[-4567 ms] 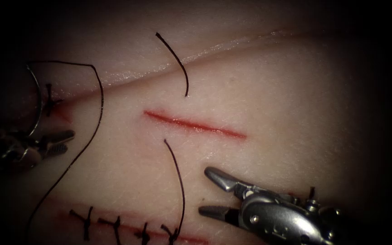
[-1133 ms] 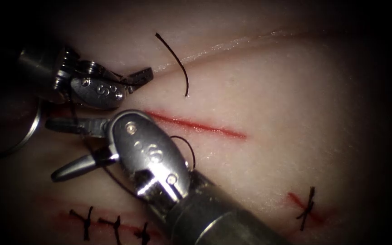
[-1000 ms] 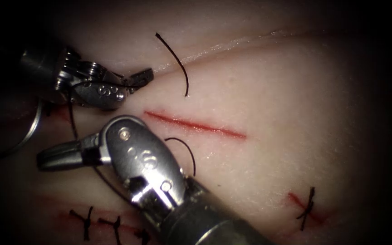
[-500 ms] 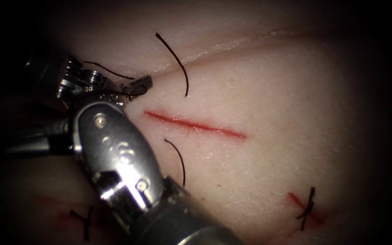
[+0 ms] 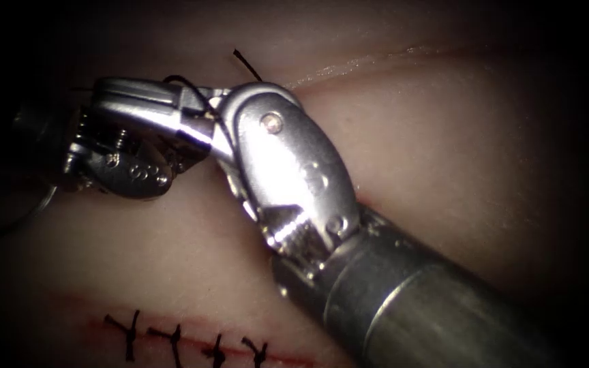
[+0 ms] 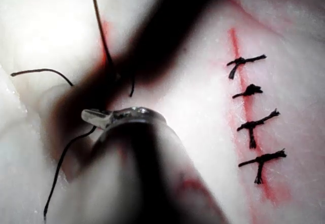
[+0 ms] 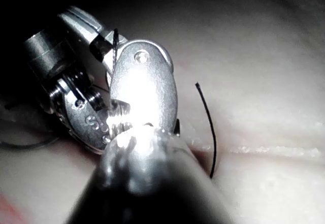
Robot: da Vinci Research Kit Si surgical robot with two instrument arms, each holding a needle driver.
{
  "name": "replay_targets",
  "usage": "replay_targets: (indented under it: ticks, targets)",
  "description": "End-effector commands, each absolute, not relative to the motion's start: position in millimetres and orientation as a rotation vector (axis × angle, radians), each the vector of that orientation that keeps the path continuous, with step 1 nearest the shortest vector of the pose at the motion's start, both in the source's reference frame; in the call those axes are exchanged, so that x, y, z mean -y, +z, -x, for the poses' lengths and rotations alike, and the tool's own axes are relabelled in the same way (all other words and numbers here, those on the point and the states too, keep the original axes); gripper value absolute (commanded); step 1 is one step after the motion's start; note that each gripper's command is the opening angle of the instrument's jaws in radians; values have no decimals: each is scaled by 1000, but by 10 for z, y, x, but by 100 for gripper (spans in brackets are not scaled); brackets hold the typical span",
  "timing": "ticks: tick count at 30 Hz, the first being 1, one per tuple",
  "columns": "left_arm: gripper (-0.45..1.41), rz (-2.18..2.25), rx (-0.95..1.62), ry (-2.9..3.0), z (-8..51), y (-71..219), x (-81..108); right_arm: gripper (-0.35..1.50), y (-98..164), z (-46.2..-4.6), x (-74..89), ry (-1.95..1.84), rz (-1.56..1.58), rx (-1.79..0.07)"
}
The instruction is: Wound Closure
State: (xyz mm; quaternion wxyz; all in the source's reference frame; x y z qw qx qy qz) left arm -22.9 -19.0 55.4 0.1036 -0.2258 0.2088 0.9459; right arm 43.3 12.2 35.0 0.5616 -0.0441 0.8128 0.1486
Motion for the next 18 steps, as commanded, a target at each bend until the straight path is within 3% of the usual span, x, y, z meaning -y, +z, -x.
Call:
replay_targets:
  ticks: [1,13,14,17,18]
  targets:
    - [-45,658,-621,2788,232,558,199,-35,361,-435,-128,342,132,-1897]
    - [-45,553,-692,2825,243,528,227,-35,389,-441,-144,370,241,-1745]
    - [-45,531,-696,2823,243,526,228,-28,390,-441,-145,381,242,-1728]
    - [-45,485,-710,2818,238,522,232,39,393,-439,-149,417,256,-1672]
    - [-45,472,-722,2814,234,520,237,73,393,-436,-151,431,269,-1631]
